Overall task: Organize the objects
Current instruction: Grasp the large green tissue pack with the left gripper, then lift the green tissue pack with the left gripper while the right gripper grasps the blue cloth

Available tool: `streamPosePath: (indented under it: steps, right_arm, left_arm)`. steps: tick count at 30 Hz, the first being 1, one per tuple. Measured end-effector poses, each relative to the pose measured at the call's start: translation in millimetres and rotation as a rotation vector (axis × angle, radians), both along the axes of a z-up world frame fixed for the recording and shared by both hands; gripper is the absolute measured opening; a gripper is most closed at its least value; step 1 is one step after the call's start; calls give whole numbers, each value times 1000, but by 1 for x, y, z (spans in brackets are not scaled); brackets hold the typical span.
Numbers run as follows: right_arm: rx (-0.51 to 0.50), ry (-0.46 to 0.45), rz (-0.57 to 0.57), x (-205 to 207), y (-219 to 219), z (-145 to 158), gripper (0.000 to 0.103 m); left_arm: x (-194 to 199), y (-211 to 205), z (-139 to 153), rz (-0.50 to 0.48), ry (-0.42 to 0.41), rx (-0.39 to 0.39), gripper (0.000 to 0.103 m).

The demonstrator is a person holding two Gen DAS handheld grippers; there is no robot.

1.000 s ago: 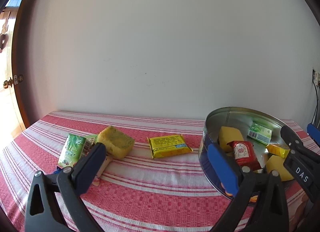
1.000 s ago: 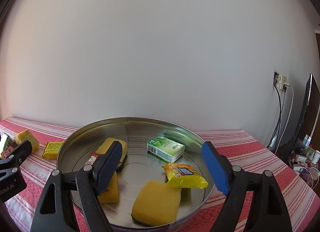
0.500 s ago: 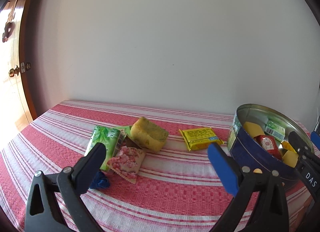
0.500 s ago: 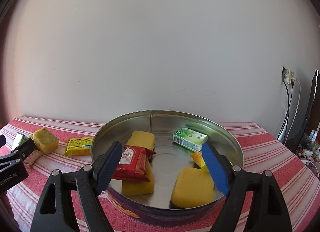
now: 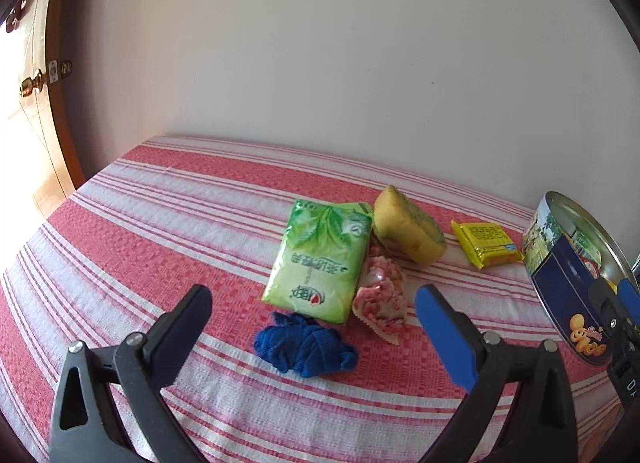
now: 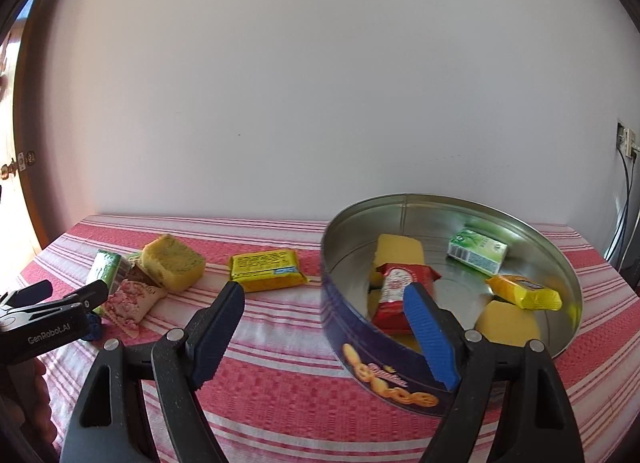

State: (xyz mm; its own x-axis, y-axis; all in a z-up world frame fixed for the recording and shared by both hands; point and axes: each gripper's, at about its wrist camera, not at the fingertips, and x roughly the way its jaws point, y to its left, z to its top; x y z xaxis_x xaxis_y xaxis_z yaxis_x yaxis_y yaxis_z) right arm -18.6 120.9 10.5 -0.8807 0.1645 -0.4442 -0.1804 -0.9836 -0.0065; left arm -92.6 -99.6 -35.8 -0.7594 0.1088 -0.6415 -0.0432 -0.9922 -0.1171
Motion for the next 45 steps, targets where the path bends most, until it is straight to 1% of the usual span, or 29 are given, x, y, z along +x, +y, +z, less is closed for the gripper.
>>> streamPosePath:
  steps: [2, 5, 9, 11, 13, 15, 18, 21, 23, 24, 27, 31, 32, 33, 35, 36, 37, 39, 40, 42, 45]
  right_arm:
    - [-12, -16, 31, -6, -8, -3, 83]
    - [-29, -41, 77, -10, -21, -5, 83]
    - [-55, -81, 142, -15, -34, -9, 83]
    - [-87, -104, 179, -19, -39, -12, 83]
    - [-119, -128, 201, -24, -44, -15, 83]
    - [-133, -144, 205, -29, -48, -17, 83]
    - [-122, -145, 220, -29, -53, -17, 83]
    - [-114, -146, 224, -30, -56, -17, 83]
    - [-117, -155, 226, -31, -55, -18, 83]
    - [-119, -159, 226, -32, -55, -18, 83]
    - [-130, -171, 236, -34, -56, -20, 83]
    - [-113, -175, 247, -35, -61, -20, 83]
    - [-108, -173, 248, -35, -62, -20, 83]
    - [-104, -173, 248, -35, -63, -20, 83]
    - [-100, -174, 248, -35, -65, -19, 83]
    - [-102, -176, 252, -36, -66, -19, 83]
    - [-105, -178, 255, -36, -66, -20, 83]
    - [-116, -180, 271, -37, -69, -19, 83]
    - [-123, -178, 289, -37, -72, -19, 83]
    - [-125, -172, 335, -38, -81, -18, 83]
    - [-165, -186, 443, -43, -98, -19, 83]
  left_arm:
    - [-5, -7, -5, 12, -34, 0, 103]
    - [-9, -13, -9, 24, -62, -41, 103]
    - [-10, -27, -8, 69, -45, -99, 103]
    - [-8, -34, -4, 95, -22, -106, 103]
    - [-10, -36, -1, 83, -4, -72, 103]
    - [-15, -32, 0, 42, -6, -45, 103]
    - [-27, -18, -2, -5, -13, -63, 103]
    - [-43, -8, -8, -57, -69, -77, 103]
    - [-47, -10, -14, -49, -119, -81, 101]
    - [-47, -14, -15, -46, -129, -78, 101]
    - [-45, -20, -11, -41, -116, -60, 101]
    - [-51, -14, -10, -11, -94, -93, 101]
    - [-55, -14, -12, -11, -109, -95, 101]
    - [-59, -15, -14, -14, -129, -83, 99]
    - [-64, -24, -18, -13, -157, -29, 82]
    - [-65, -29, -19, -7, -165, 2, 61]
    - [-65, -34, -21, -3, -175, 33, 52]
    - [-63, -41, -19, 5, -164, 75, 52]
    - [-61, -43, -16, 15, -156, 75, 52]
    - [-54, -47, -5, 32, -117, 57, 52]
    - [-44, -58, 10, 79, -46, -6, 52]
